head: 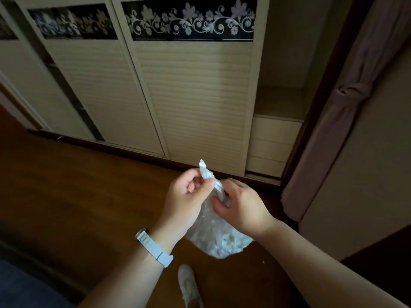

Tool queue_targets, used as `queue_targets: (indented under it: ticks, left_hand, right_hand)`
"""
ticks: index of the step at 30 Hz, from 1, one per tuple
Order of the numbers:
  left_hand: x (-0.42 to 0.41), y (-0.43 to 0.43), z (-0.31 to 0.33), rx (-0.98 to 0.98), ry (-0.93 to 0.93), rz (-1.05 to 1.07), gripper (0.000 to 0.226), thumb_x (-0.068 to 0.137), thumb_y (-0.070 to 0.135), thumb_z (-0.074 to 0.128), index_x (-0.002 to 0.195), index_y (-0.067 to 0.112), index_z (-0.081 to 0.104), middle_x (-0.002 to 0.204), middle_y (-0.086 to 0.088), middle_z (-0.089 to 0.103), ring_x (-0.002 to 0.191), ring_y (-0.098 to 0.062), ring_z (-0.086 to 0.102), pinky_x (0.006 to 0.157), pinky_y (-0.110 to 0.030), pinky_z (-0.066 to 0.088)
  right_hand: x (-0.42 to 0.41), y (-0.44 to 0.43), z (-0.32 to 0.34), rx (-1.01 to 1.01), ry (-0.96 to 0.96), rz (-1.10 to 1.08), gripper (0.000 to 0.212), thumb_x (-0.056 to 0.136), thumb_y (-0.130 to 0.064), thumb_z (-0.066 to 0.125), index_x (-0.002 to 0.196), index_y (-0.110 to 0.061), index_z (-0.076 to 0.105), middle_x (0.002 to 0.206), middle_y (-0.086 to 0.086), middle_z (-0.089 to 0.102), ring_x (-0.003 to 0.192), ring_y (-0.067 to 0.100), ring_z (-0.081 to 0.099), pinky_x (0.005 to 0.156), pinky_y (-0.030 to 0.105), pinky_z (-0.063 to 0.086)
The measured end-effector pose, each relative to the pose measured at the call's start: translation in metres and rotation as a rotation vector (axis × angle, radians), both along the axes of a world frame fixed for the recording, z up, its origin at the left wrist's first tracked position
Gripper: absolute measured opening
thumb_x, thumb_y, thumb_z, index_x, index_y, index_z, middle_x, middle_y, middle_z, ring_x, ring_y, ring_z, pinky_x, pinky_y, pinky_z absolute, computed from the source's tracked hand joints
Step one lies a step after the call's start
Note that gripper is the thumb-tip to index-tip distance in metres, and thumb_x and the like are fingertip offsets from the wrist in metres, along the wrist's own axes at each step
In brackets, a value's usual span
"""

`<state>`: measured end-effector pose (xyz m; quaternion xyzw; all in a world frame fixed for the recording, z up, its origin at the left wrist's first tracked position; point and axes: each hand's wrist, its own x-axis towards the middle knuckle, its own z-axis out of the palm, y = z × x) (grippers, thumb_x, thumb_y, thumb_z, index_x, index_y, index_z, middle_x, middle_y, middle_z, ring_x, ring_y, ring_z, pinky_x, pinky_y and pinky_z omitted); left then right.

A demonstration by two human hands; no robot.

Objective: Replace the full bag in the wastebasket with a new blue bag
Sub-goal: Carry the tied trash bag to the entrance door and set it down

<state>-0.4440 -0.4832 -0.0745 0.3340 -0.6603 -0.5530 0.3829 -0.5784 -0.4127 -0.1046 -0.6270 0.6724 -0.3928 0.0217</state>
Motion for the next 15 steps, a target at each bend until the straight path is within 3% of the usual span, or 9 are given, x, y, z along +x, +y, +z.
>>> queue_targets:
  ticks: [2,6,9,11,13,15]
  left_hand:
    - [-0.005,-0.036,-0.005,0.007,0.025,0.012,0.026,0.071,0.044,0.07,0.09,0.026,0.072,0.088,-0.02,0.067,0.082,-0.03,0.064,0.078,-0.044,0.05]
    - [-0.012,-0.12,-0.016,0.018,0.044,0.008,0.025,0.072,0.044,0.072,0.087,0.025,0.072,0.088,-0.028,0.065,0.086,-0.044,0.062,0.081,-0.055,0.05]
    - [-0.012,-0.186,-0.016,0.087,0.085,0.0,0.021,0.069,0.04,0.075,0.081,0.023,0.071,0.081,-0.024,0.066,0.076,-0.028,0.061,0.076,-0.043,0.047]
    - [-0.006,-0.226,-0.013,0.129,0.11,-0.015,0.02,0.067,0.039,0.076,0.079,0.024,0.072,0.078,-0.013,0.069,0.078,-0.021,0.064,0.077,-0.038,0.048]
    - [-0.002,-0.265,-0.01,0.125,0.101,-0.021,0.022,0.068,0.04,0.076,0.081,0.022,0.072,0.081,-0.019,0.069,0.079,-0.023,0.064,0.078,-0.04,0.047]
    - [0.003,-0.298,-0.009,0.117,0.095,-0.009,0.023,0.07,0.038,0.077,0.082,0.019,0.071,0.086,-0.026,0.067,0.079,-0.026,0.063,0.077,-0.041,0.047]
  right_hand:
    - [-0.005,-0.035,-0.002,0.01,0.008,0.009,0.022,0.081,-0.025,0.067,0.085,-0.034,0.047,0.069,-0.025,0.036,0.067,0.0,0.04,0.056,0.005,0.024]
    - [-0.013,-0.117,-0.004,0.026,0.033,-0.011,0.028,0.08,-0.024,0.069,0.082,-0.031,0.042,0.064,-0.023,0.035,0.059,0.004,0.037,0.051,0.013,0.026]
    - [-0.013,-0.182,-0.003,0.058,0.022,0.001,0.016,0.081,-0.026,0.067,0.081,-0.02,0.053,0.068,-0.013,0.049,0.056,0.009,0.045,0.049,0.026,0.037]
    - [-0.011,-0.222,0.001,0.055,0.032,0.021,0.013,0.08,-0.025,0.067,0.085,-0.02,0.056,0.07,-0.014,0.048,0.059,0.005,0.045,0.052,0.023,0.035]
    - [-0.006,-0.262,0.004,0.057,0.032,0.041,0.013,0.08,-0.025,0.066,0.086,-0.023,0.055,0.072,-0.016,0.048,0.062,0.003,0.046,0.055,0.02,0.035]
    - [-0.004,-0.296,0.002,0.076,0.003,0.061,0.012,0.081,-0.026,0.065,0.088,-0.019,0.059,0.075,-0.011,0.055,0.066,0.007,0.053,0.057,0.026,0.042]
